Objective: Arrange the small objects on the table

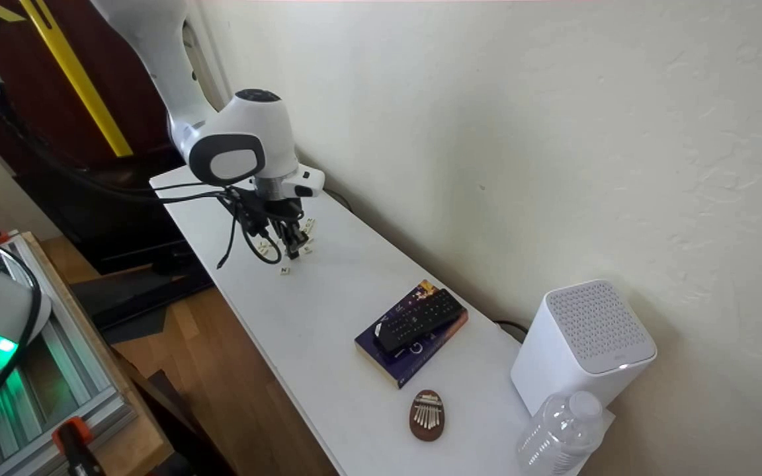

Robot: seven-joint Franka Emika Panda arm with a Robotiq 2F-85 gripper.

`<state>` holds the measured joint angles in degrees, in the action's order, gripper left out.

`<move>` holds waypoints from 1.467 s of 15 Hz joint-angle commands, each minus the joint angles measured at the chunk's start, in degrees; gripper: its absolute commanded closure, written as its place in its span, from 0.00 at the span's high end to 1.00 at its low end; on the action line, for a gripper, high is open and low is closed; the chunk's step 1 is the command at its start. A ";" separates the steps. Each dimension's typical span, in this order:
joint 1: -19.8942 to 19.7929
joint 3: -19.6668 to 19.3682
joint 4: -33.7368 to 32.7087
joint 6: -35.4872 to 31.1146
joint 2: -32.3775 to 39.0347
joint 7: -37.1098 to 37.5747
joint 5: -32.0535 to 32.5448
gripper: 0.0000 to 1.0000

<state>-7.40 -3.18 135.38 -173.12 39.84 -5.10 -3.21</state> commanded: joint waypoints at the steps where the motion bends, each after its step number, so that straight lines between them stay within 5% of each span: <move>1: -0.78 0.75 -2.76 3.35 2.52 2.74 -0.45 0.00; 8: -1.13 1.16 -4.73 9.35 2.72 8.70 -3.73 0.00; 22: -0.65 0.16 -2.75 11.04 -0.54 13.43 -8.21 0.00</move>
<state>-8.41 -2.50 132.25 -163.53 39.70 7.91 -11.27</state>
